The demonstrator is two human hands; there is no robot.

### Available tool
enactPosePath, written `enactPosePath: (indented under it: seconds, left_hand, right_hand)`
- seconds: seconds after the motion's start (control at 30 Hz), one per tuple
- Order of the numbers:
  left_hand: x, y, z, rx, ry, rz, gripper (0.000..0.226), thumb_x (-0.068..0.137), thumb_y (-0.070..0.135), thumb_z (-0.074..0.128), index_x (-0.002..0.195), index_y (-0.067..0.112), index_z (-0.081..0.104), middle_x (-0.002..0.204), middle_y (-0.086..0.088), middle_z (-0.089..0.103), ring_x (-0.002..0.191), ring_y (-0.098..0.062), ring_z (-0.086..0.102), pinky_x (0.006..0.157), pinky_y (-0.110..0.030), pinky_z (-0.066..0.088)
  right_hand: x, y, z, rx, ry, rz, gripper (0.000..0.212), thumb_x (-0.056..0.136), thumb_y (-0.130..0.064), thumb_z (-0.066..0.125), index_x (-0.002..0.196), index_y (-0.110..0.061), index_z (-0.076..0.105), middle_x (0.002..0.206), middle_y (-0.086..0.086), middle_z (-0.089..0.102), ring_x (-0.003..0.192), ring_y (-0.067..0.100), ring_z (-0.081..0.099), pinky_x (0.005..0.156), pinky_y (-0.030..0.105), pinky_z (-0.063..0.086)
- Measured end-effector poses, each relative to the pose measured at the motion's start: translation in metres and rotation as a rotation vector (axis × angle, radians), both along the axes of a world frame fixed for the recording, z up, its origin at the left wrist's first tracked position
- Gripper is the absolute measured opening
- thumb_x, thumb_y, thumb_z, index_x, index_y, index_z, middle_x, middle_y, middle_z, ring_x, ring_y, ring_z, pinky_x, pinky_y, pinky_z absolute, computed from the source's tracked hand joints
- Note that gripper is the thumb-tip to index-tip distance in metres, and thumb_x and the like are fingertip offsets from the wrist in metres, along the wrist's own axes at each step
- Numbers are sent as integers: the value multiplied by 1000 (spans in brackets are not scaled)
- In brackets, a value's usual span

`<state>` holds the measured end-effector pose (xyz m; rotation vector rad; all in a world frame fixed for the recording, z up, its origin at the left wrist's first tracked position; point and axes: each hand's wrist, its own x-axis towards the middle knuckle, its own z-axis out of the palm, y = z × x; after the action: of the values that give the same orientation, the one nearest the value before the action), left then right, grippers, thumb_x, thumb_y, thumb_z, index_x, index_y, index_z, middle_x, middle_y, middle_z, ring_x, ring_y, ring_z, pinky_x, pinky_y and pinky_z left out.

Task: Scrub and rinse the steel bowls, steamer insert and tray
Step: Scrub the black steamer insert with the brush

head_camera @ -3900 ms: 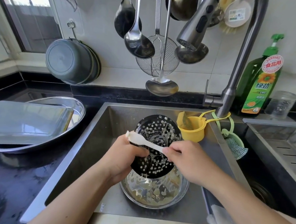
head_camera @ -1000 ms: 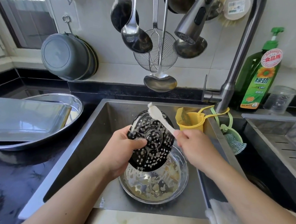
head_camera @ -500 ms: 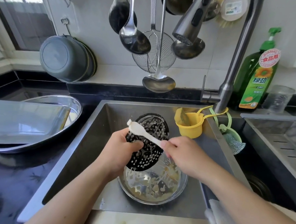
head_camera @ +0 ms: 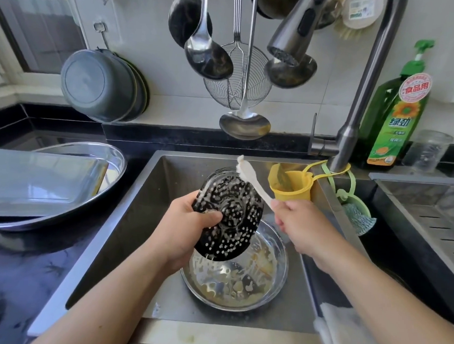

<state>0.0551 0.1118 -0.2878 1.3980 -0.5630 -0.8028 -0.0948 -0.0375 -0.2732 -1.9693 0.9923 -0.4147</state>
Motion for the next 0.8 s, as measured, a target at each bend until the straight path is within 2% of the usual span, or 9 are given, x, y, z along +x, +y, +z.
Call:
enactPosePath:
  seconds: [0.13, 0.27, 0.43, 0.57, 0.7, 0.8]
  left_hand:
    - [3, 1, 1, -82, 139, 4, 34, 93, -16, 54, 121, -2, 65, 113, -24, 75, 105, -38, 73, 86, -44, 61]
    - [8, 2, 2, -132, 191, 0, 39, 93, -15, 53, 126, 1, 63, 117, -24, 74, 109, -39, 73, 92, -49, 58]
    - [5, 1, -1, -116, 162, 30, 36, 91, -17, 55, 122, -2, 65, 114, -25, 74, 107, -39, 72, 84, -42, 61]
    - [7, 2, 1, -124, 154, 32, 38, 92, -15, 55, 125, 0, 64, 115, -22, 75, 107, -38, 73, 86, -46, 59]
    - [5, 2, 1, -110, 155, 40, 38, 91, -15, 56, 125, -1, 64, 115, -24, 74, 108, -39, 73, 90, -47, 58]
    - [5, 2, 2, -105, 151, 51, 36, 92, -13, 57, 125, 0, 65, 114, -22, 75, 107, -37, 73, 90, -47, 58]
  right_hand:
    - [5, 20, -4, -60, 132, 222, 47, 106, -42, 44, 66, -19, 54, 59, -2, 47, 49, 12, 39, 52, 28, 30]
    - [0, 4, 5, -82, 93, 99, 47, 106, -40, 43, 67, -16, 54, 59, -1, 46, 52, 15, 40, 53, 29, 30]
    - [8, 24, 0, -181, 186, 237, 46, 105, -41, 44, 67, -17, 53, 60, -2, 48, 55, 15, 42, 55, 31, 32]
    - [8, 7, 3, -196, 148, 112, 48, 106, -40, 42, 69, -12, 53, 63, 3, 47, 62, 22, 44, 60, 33, 33]
    - [4, 15, 0, -149, 161, 218, 48, 106, -40, 44, 64, -17, 51, 58, -3, 46, 54, 14, 42, 54, 30, 31]
    - [5, 9, 4, -162, 156, 147, 48, 106, -40, 42, 67, -15, 54, 59, -2, 46, 55, 16, 41, 53, 30, 30]
